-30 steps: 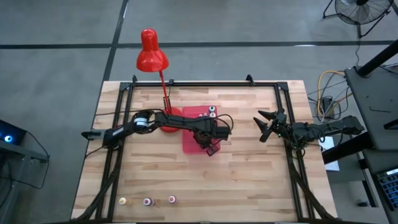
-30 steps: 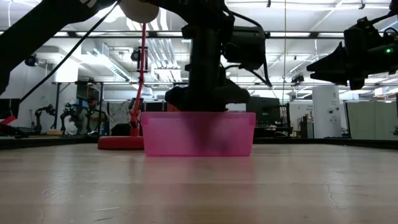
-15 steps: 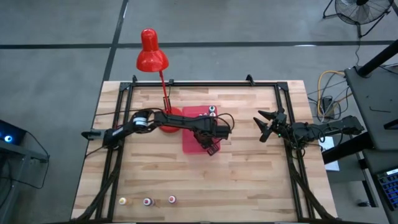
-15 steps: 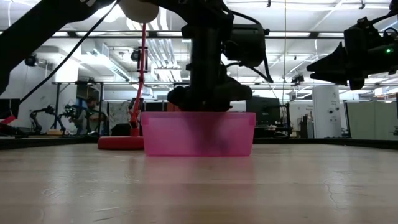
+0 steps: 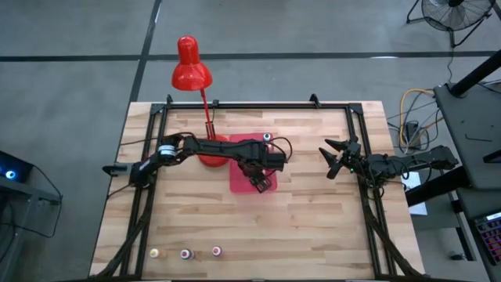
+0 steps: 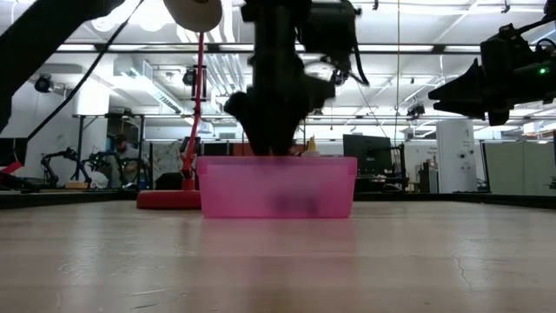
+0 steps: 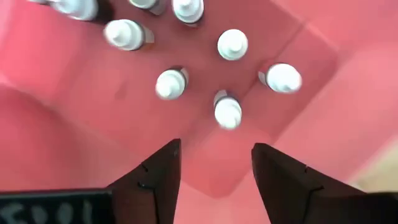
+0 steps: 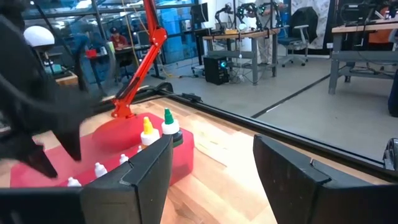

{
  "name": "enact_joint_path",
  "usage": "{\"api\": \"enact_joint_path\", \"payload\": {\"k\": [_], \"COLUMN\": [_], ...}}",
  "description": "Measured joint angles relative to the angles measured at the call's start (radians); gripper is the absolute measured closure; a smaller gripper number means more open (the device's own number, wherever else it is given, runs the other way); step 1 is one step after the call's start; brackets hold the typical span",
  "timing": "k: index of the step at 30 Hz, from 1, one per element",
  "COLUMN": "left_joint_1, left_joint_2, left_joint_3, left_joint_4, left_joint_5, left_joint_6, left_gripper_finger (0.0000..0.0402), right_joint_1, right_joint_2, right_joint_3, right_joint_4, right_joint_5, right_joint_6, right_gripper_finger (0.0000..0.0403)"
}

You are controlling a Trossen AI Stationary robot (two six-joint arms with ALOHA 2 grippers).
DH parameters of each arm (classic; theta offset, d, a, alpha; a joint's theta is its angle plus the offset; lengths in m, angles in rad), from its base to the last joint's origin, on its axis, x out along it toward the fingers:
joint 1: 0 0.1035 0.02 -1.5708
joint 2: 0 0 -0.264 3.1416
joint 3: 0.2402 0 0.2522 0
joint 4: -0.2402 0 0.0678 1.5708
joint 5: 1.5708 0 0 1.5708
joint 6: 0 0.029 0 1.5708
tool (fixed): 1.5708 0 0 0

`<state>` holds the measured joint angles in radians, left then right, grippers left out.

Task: Pick & Place food coloring
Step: Put the big orange food coloring bottle into the bin

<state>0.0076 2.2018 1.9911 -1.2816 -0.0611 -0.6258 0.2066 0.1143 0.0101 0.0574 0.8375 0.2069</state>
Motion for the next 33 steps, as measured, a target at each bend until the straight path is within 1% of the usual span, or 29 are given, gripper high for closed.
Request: {"api": "enact_joint_path", "payload": {"k": [6, 9, 11, 14, 18, 21, 23, 26, 33], "left_joint_1": [-0.031, -0.068, -0.102, -0.16, -0.239, -0.303, -0.353, -0.418, -0.536], "left_joint_2": [-0.102, -0.152, -0.182, -0.22, -0.253, -0.274, -0.291, -0.313, -0.32], "left_joint_3": [0.0, 0.0, 0.0, 0.0, 0.0, 0.0, 0.0, 0.0, 0.0], "left_joint_4": [-0.013, -0.014, -0.018, -0.043, -0.116, -0.16, -0.186, -0.199, -0.187], "left_joint_5": [0.0, -0.001, -0.001, 0.005, 0.023, 0.042, 0.056, 0.072, 0.079], "left_joint_6": [0.019, 0.051, 0.089, 0.15, 0.217, 0.316, 0.385, 0.436, 0.447], "left_gripper_finger": [0.0234, 0.0231, 0.0221, 0.019, 0.0134, 0.0098, 0.0085, 0.0079, 0.0078], "right_joint_1": [0.0, 0.0, 0.0, 0.0, 0.0, 0.0, 0.0, 0.0, 0.0], "right_joint_2": [-0.001, -0.001, -0.001, -0.001, -0.001, -0.001, -0.001, -0.001, -0.001], "right_joint_3": [0.0, 0.0, 0.0, 0.0, 0.0, 0.0, 0.0, 0.0, 0.0], "right_joint_4": [0.0, 0.0, 0.0, 0.0, 0.0, 0.0, 0.0, 0.0, 0.0], "right_joint_5": [0.0, 0.0, 0.0, 0.0, 0.0, 0.0, 0.0, 0.0, 0.0], "right_joint_6": [0.0, 0.0, 0.0, 0.0, 0.0, 0.001, 0.0, 0.001, 0.0], "right_gripper_finger": [0.0188, 0.0188, 0.0188, 0.0188, 0.0188, 0.0188, 0.0188, 0.0188, 0.0188]}}
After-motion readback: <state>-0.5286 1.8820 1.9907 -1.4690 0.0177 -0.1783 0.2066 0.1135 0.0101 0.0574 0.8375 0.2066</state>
